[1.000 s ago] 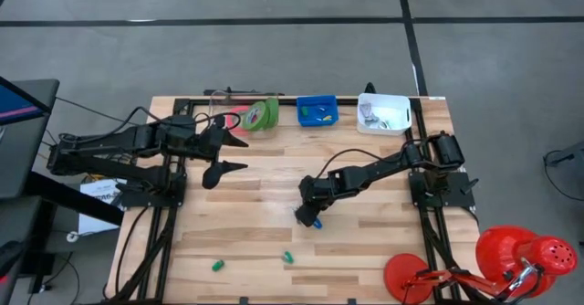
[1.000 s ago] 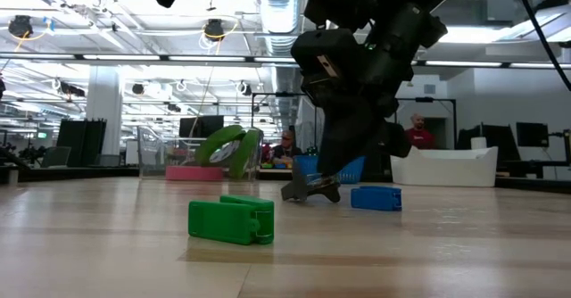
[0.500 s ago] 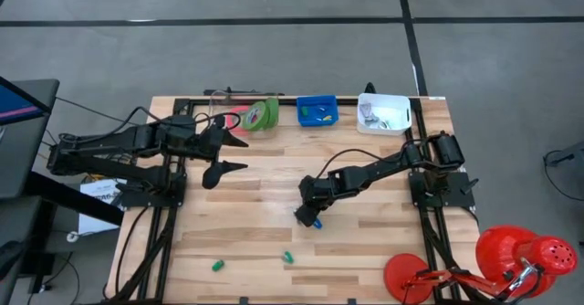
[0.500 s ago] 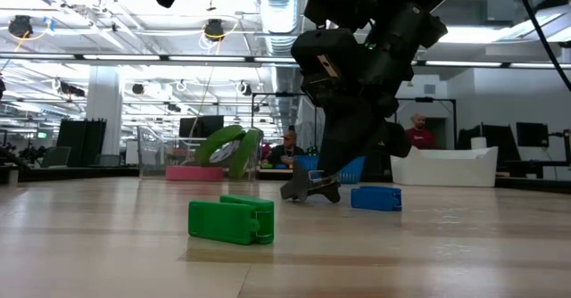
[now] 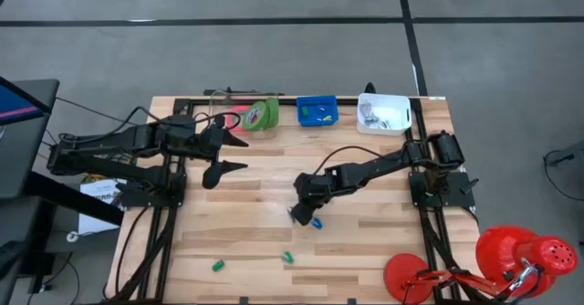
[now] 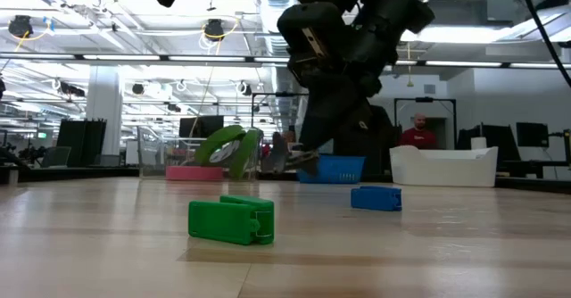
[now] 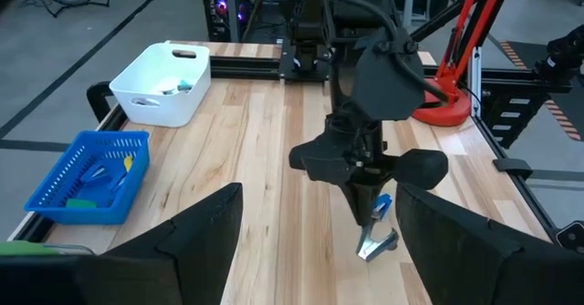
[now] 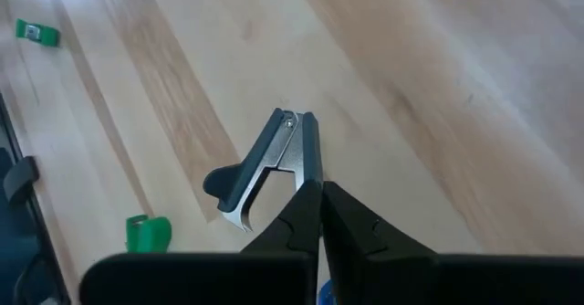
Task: Pick and place Stapler, Stapler remover, tape
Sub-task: Put the black staple remover into the white bin
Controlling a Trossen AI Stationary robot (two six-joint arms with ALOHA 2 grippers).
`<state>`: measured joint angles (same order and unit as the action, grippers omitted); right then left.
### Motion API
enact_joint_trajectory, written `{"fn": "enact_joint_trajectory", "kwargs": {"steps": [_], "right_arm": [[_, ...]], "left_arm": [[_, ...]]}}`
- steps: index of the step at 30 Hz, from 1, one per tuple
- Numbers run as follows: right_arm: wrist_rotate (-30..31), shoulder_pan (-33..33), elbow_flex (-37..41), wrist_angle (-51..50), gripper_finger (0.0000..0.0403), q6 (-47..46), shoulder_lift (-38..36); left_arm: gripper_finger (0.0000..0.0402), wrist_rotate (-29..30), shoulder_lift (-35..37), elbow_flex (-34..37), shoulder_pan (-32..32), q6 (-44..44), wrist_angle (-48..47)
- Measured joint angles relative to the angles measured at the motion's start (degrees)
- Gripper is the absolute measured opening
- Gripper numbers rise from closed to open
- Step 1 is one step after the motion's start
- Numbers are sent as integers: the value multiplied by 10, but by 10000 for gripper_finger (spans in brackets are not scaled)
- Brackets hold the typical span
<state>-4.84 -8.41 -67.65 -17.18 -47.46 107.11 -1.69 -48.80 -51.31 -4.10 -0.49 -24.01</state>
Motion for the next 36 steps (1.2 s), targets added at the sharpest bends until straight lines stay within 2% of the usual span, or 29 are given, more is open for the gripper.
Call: {"fn": "enact_joint_trajectory", "kwargs": {"steps": [9,12,23,29,36], "right_arm": [[5,51,-58,-85,0,62,0],[25,71,-71,-121,0,82,-13],[87,167,-74,-199,0,105,-125],[139,208,-74,-260,0,99,-175],[231,246,-74,-384,0,95,-228]], "left_arm": [[278,0,0,0,0,2,6],[278,0,0,0,0,2,8],[278,0,0,0,-1,2,16],[278,2,0,0,-1,2,18],[278,2,0,0,-1,2,19]]}}
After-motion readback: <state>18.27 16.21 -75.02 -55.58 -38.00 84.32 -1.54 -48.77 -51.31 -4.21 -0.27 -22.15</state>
